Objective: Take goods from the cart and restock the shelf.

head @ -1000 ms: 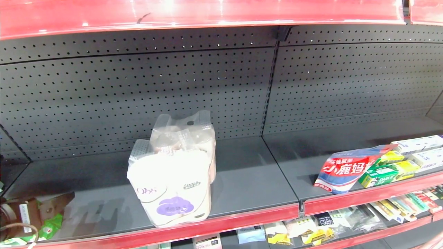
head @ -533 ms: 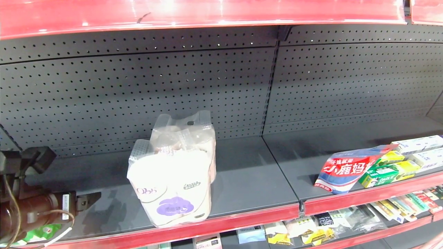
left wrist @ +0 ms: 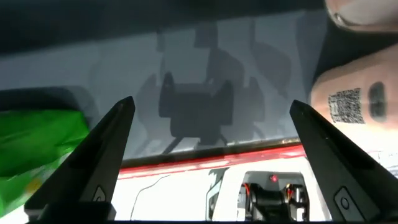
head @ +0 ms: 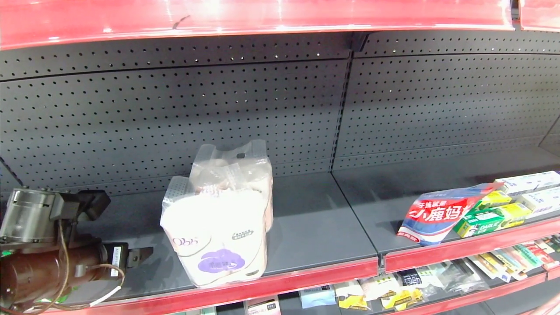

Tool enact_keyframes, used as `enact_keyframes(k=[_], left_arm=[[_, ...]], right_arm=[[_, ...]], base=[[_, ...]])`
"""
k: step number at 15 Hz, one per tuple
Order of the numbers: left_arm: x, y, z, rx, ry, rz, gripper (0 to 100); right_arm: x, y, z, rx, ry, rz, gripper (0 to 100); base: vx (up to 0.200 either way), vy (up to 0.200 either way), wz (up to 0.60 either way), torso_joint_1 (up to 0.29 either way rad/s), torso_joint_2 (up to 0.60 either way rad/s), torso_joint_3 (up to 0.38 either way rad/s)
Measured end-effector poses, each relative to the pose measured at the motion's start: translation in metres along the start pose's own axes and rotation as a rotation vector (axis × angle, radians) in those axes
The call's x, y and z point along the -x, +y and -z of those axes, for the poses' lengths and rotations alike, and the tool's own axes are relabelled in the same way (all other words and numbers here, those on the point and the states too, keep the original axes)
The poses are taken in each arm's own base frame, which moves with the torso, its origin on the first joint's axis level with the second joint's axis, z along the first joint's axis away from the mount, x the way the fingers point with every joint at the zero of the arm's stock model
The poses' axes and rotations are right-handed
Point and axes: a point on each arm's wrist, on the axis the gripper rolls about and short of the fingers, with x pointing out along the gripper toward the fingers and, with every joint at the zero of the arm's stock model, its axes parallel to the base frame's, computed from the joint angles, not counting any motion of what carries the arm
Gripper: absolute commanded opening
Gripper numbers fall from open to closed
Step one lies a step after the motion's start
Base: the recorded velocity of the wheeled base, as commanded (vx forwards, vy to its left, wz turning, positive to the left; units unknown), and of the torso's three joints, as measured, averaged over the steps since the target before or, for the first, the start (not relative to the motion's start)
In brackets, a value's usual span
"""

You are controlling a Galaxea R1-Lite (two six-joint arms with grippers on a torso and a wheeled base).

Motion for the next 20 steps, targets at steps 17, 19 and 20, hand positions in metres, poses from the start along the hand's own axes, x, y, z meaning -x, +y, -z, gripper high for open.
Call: enact_keyframes(k=[17,19,20], left_arm=[[-0.05,-0.017,0.002,-0.032,0.016,0.059,100],[-0.054,-0.021,0.001,-0.043,0.01,0.07,100],[-0.056,-0.023,0.002,-0.048,0.011,0.075,100]], right_arm=[[0.0,0.0,0.0,0.0,0.0,0.0,100],[0.0,0.0,0.0,0.0,0.0,0.0,100],[0.0,0.0,0.0,0.0,0.0,0.0,100]], base=[[0.0,0.0,0.0,0.0,0.0,0.0],[0.0,0.0,0.0,0.0,0.0,0.0],[0.0,0.0,0.0,0.0,0.0,0.0]])
